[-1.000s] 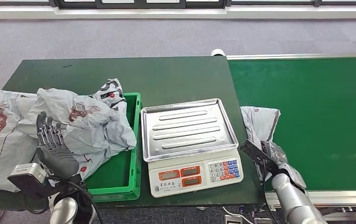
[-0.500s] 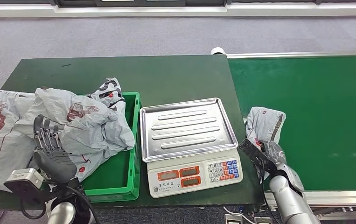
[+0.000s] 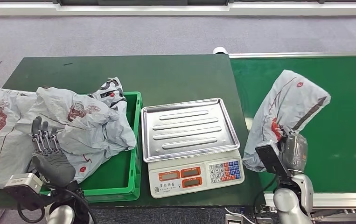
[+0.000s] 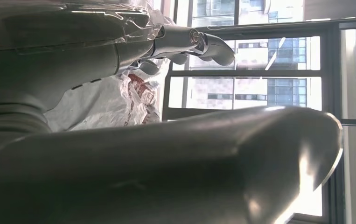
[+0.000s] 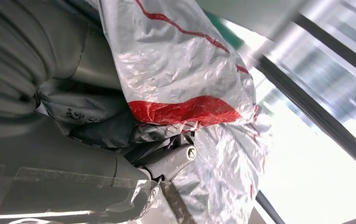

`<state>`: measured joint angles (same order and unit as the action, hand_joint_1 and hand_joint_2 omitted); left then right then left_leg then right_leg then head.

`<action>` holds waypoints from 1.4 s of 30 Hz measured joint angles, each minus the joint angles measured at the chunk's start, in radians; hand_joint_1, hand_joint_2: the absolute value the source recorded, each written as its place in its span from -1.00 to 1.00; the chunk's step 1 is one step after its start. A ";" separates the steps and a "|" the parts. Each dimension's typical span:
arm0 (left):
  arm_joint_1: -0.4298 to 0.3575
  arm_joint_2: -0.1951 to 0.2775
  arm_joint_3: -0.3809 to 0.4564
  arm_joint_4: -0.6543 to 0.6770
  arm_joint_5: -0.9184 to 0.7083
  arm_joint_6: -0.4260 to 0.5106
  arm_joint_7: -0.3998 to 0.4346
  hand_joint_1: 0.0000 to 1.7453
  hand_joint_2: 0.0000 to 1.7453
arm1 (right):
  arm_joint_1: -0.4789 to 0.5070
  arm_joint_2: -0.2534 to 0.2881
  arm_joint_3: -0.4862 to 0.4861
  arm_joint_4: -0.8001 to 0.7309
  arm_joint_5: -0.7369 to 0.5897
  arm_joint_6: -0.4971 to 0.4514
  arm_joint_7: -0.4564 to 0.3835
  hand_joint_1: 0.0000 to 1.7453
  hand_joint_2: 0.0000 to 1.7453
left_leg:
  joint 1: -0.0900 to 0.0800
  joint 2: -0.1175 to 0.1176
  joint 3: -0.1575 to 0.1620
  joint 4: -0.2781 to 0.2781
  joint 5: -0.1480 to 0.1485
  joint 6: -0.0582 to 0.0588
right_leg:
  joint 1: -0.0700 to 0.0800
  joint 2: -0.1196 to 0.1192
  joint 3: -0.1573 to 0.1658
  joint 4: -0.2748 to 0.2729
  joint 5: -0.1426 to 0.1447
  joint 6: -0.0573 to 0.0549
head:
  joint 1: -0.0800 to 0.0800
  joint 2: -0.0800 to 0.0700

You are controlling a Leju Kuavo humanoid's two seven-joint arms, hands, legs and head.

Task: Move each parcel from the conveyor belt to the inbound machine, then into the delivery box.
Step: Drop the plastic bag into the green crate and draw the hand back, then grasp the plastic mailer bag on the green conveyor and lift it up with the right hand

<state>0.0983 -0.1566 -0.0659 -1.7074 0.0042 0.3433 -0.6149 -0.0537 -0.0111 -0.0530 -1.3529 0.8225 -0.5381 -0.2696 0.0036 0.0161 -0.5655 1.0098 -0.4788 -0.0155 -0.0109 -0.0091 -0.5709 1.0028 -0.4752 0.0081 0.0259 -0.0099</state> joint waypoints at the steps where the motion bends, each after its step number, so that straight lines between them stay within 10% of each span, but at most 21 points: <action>1: 0.000 0.000 0.000 0.001 0.000 0.000 -0.001 -1.00 -1.00 | 0.029 0.006 0.000 -0.063 -0.004 -0.024 -0.019 1.00 1.00 | 0.000 -0.001 0.000 0.000 0.000 0.000 | 0.000 0.000 0.000 0.000 0.000 0.000 | 0.000 0.000; 16: 0.003 0.000 -0.022 0.002 0.005 -0.002 -0.001 -1.00 -1.00 | 0.242 0.072 -0.006 -0.500 0.097 -0.161 -0.084 1.00 1.00 | 0.000 -0.001 0.001 0.000 0.000 0.001 | -0.003 -0.001 0.002 -0.001 0.000 0.002 | 0.000 0.000; 42: -0.014 0.000 -0.051 0.022 0.008 -0.012 0.009 -1.00 -1.00 | 0.168 0.109 -0.047 -0.484 0.089 -0.155 -0.150 1.00 1.00 | 0.000 0.000 0.002 0.000 0.000 0.002 | -0.003 -0.001 0.003 -0.001 0.001 0.002 | 0.000 0.000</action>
<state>0.0847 -0.1562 -0.1167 -1.6855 0.0123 0.3311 -0.6060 0.1142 0.0980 -0.1005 -1.8372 0.9115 -0.6929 -0.4200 0.0033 0.0160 -0.5639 1.0102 -0.4785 -0.0137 -0.0140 -0.0100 -0.5676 1.0021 -0.4745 0.0101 0.0259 -0.0099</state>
